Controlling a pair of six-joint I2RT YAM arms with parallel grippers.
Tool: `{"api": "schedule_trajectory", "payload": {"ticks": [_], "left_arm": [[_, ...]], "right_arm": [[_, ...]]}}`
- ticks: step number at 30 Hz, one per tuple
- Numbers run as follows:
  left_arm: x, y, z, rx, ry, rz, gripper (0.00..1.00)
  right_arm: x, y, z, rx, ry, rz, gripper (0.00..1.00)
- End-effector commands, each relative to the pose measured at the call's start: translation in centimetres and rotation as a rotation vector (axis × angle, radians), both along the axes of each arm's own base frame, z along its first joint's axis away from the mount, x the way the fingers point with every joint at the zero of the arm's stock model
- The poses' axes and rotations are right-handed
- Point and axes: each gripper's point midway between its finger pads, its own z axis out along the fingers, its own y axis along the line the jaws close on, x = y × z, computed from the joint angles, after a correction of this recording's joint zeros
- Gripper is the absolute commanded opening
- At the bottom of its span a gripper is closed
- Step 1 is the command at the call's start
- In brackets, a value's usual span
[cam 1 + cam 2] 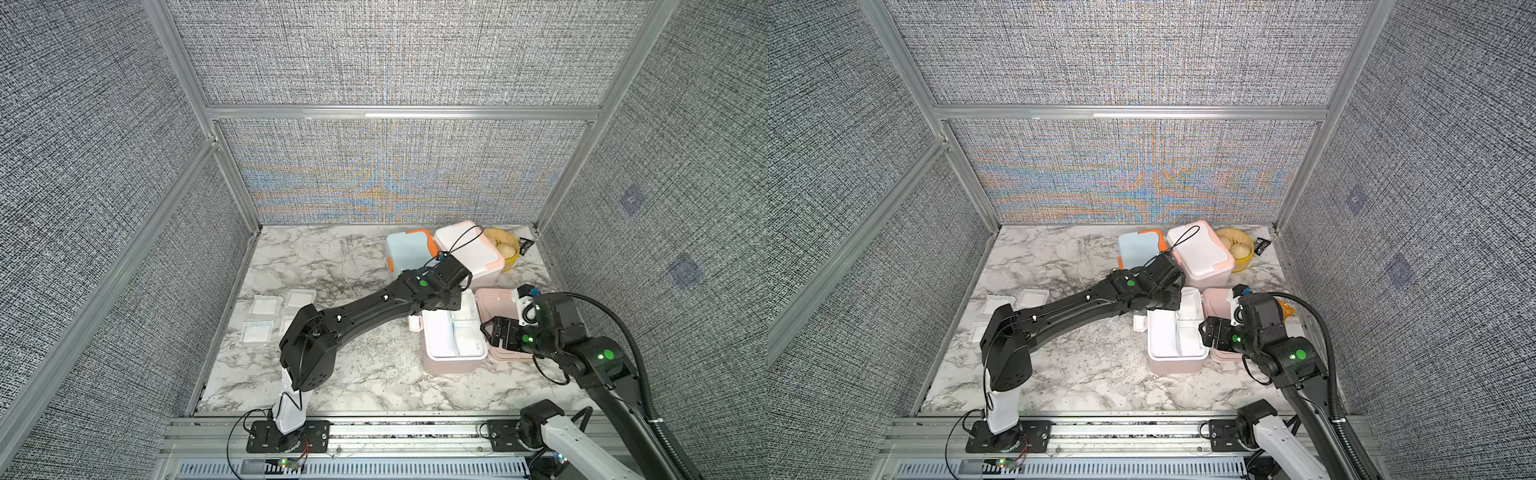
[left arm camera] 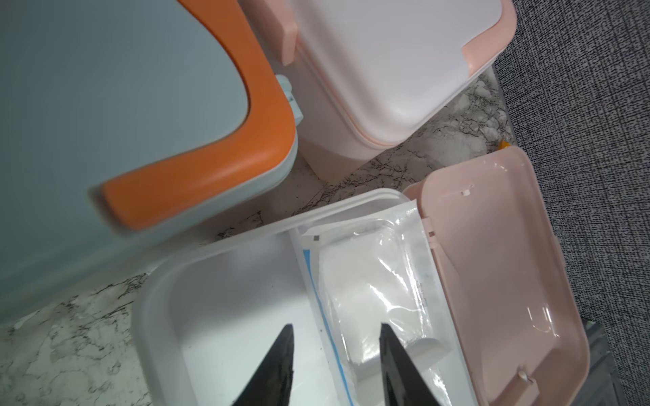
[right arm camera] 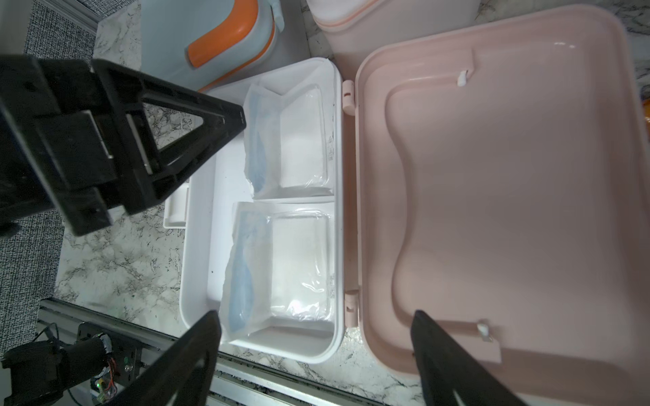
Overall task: Open first aid kits and take out gauze
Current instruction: Pick up the gauze from the first aid kit.
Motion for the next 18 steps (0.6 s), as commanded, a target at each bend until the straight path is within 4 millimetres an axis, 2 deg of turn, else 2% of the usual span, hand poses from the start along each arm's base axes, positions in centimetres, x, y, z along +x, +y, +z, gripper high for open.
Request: {"api": "schedule_trajectory", "payload": {"ticks": [1,6,10,16,18], "left_arm": [[0.2,0.4,-1.3,0.062,0.007,0.005,0.34],[0.2,-0.2,-2.0,0.077,0.021,0.001,0.27],[0.2,-0.2,-2.4,0.087,0.028,-0.002,0.25],[0.0,-0.3,-1.6,0.092,0.031,-0.021,0.01],[-0.1,-0.1,-1.3,0.09,0.027,-0.02,0.0]], "right_arm": [[0.3,0.1,0.2,0.008,-0.016,-0.004,0.86],[0.2,0.1,0.2,0.01,-0.017,0.0,0.86],[0.2,0.1,0.2,0.009,-0.019,0.001,0.86],[0.3,0.2,0.3,0.014,-0.023,0.004,0.86],[0.3,0.2,0.3,0.014,-0.022,0.002,0.86]]}}
